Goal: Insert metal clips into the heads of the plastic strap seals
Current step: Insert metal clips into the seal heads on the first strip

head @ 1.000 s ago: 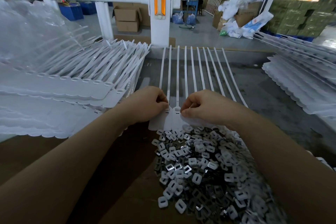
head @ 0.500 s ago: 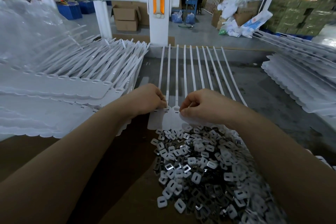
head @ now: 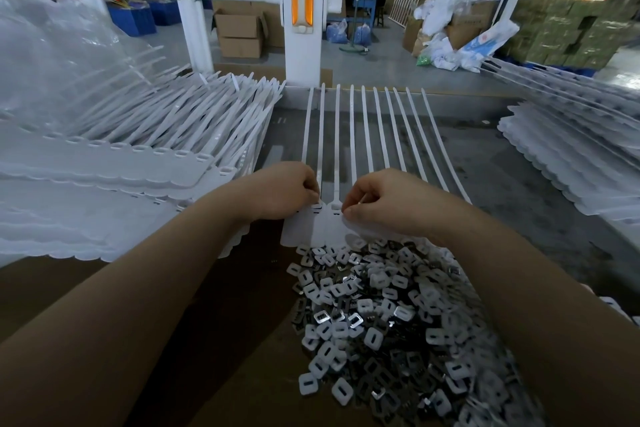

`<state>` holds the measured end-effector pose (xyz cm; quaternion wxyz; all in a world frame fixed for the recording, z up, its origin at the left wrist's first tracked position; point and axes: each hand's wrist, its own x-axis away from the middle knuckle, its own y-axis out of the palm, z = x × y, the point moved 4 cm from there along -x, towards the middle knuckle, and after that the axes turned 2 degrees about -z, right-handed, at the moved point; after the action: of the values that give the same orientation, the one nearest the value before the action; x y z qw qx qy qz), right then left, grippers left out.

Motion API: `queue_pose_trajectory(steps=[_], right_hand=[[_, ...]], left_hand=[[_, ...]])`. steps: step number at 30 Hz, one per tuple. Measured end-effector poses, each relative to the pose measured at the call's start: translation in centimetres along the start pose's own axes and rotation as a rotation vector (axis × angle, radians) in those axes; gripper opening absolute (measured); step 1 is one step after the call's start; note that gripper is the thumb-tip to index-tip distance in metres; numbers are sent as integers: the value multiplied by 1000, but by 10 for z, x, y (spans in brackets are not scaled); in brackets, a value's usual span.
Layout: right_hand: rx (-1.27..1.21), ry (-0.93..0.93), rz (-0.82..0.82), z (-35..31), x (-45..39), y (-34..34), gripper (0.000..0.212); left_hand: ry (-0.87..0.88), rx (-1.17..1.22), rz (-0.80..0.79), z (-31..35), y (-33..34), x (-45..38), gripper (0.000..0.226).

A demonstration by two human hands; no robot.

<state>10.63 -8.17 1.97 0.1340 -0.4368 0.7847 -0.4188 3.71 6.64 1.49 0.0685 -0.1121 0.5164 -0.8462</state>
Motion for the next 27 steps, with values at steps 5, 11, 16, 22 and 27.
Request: queue_pose_trajectory(steps=[5, 11, 16, 22, 27], right_hand=[[7, 2, -1, 0, 0, 0, 2], [3, 3, 1, 0, -1, 0, 4], [6, -4, 5, -1, 0, 0, 1], [20, 2, 7, -1, 1, 0, 3], [22, 12, 16, -1, 1, 0, 2]], left_hand=[[-55, 159, 6, -4, -2, 1, 13], [-56, 115, -25, -2, 0, 1, 13], [-38, 103, -23, -1, 0, 0, 10], [-84, 193, 19, -3, 0, 0, 10], [-149, 214, 65, -5, -1, -1, 13]])
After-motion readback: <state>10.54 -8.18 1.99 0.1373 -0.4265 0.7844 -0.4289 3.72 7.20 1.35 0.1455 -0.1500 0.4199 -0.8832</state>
